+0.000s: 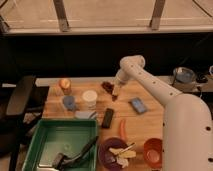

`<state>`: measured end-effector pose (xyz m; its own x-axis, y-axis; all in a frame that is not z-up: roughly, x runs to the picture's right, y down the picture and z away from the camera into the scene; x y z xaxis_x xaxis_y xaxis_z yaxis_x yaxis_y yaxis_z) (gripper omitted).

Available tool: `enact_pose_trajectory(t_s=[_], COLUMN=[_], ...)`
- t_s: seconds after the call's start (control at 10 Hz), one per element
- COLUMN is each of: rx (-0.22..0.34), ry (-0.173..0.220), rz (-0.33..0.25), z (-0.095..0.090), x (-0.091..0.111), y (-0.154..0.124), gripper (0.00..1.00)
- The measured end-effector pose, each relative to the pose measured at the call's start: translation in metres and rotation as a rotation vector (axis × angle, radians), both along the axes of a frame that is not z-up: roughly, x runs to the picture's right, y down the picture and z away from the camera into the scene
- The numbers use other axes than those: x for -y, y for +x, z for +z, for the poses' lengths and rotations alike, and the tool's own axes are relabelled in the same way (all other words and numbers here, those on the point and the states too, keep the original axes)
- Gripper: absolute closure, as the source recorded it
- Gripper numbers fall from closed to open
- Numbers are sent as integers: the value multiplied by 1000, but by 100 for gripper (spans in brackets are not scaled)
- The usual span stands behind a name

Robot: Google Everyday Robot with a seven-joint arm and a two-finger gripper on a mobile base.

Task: Place grapes in plastic cup

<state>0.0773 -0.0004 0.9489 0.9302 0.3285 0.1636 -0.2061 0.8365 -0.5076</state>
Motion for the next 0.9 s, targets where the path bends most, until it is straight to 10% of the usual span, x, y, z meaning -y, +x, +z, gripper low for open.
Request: enact_pose_trajectory(t_s=[0.4,0.9], rx=[66,104], ry=[-48,-73], rz=[27,16], z=[37,49], x=[-19,-35], y=[-16,-24], gripper=[38,84])
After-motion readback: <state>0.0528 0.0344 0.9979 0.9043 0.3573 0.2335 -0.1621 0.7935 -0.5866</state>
